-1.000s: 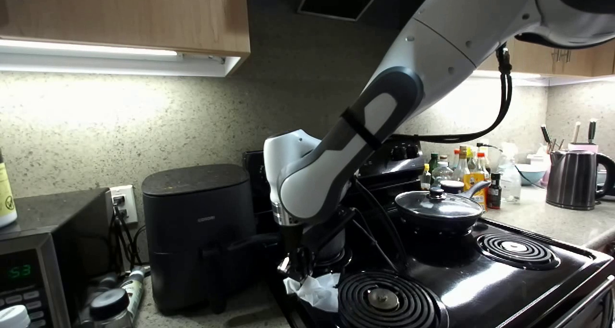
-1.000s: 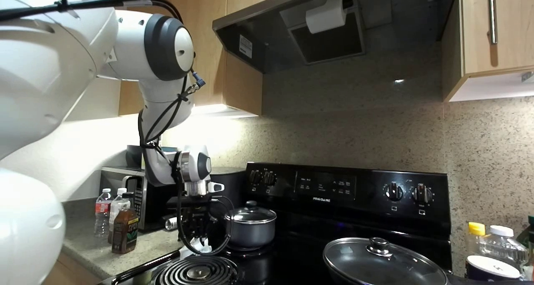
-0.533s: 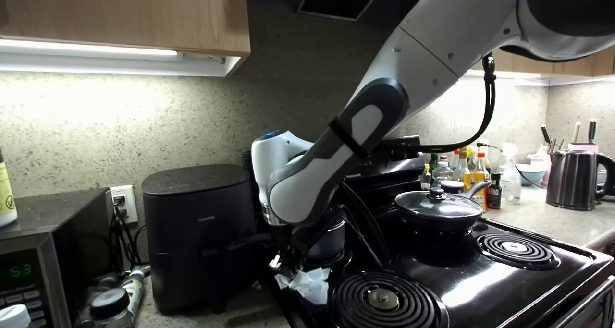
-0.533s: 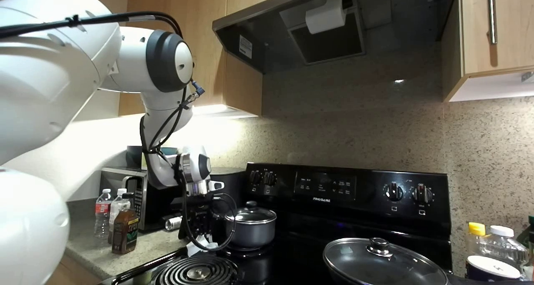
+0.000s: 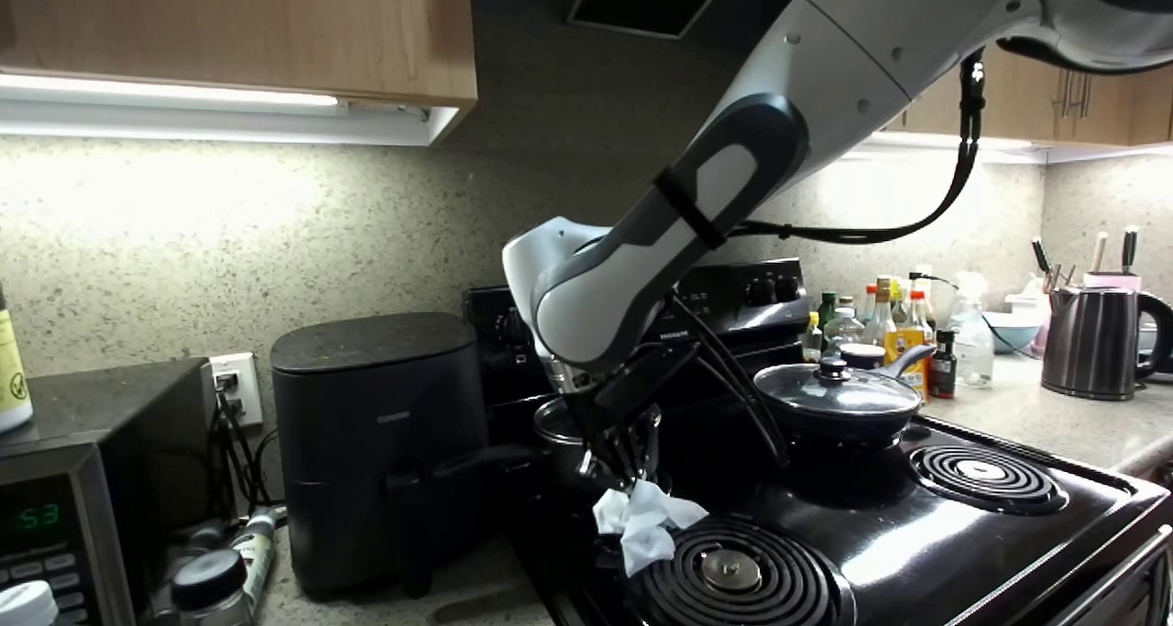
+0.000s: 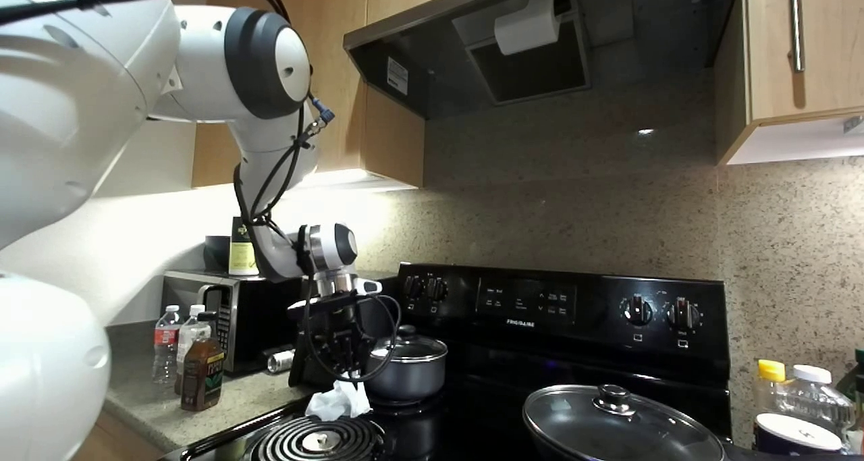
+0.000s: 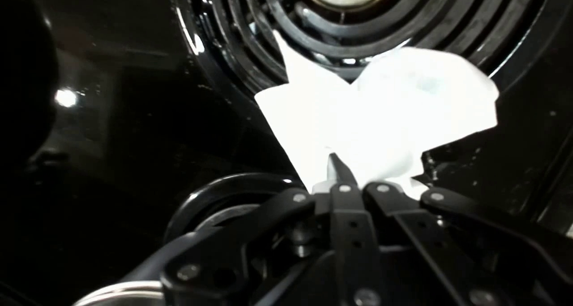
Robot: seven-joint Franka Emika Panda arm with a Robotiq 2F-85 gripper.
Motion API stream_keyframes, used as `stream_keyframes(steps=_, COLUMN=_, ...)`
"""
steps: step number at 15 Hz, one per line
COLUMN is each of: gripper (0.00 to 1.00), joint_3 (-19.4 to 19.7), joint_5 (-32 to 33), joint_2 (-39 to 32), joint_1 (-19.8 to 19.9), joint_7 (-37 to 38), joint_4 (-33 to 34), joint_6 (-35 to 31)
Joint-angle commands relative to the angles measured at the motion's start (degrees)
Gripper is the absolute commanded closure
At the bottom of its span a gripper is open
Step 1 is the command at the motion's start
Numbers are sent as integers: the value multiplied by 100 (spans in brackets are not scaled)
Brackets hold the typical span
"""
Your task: Pick up the cleaning wipe and clean the stove
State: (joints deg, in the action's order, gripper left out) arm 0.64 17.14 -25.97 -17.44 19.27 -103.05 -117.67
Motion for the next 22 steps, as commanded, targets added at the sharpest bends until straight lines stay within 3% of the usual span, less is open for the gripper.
stream_keyframes(steps=1, gripper=100, joint_3=199, joint_5=312, joint_2=853, joint_1=204, joint_7=801, joint_4=-928, joint_6=-635)
stream_keyframes(steps=6, gripper=100, joint_3=526, joint_5=203, joint_2=1206, joint_1=718, joint_7=1693, joint_4=-1680, joint_6=-1459)
stream_keyframes(steps=11, gripper=100, joint_3=715, joint_5=-22, joint_2=868, joint_1=1067, joint_7=2612, joint_4=-1999, joint_6=-2756)
stream_keyframes(steps=14, gripper=100, joint_3=707, joint_5=-97, joint_2=585, joint_1=1049, joint_7=2824, joint_4=-1953, joint_6=-3331)
stream_keyframes(steps=18, gripper=100, joint_3=654, joint_5=-389, joint_2=295, joint_1=941, joint_7=2770, joint_4=-1884, joint_6=-3549)
stream_keyframes(steps=20, gripper=100, joint_3=822, joint_5=-316, joint_2=120, joint_1=835, joint_7=2987, joint_4=-1705, joint_6=-3426)
stream_keyframes(steps=22, gripper=100, joint_3=1261, joint_5=105, joint_2=-54, joint_1=605, joint_7=3625, joint_4=-1538, joint_6=-3420)
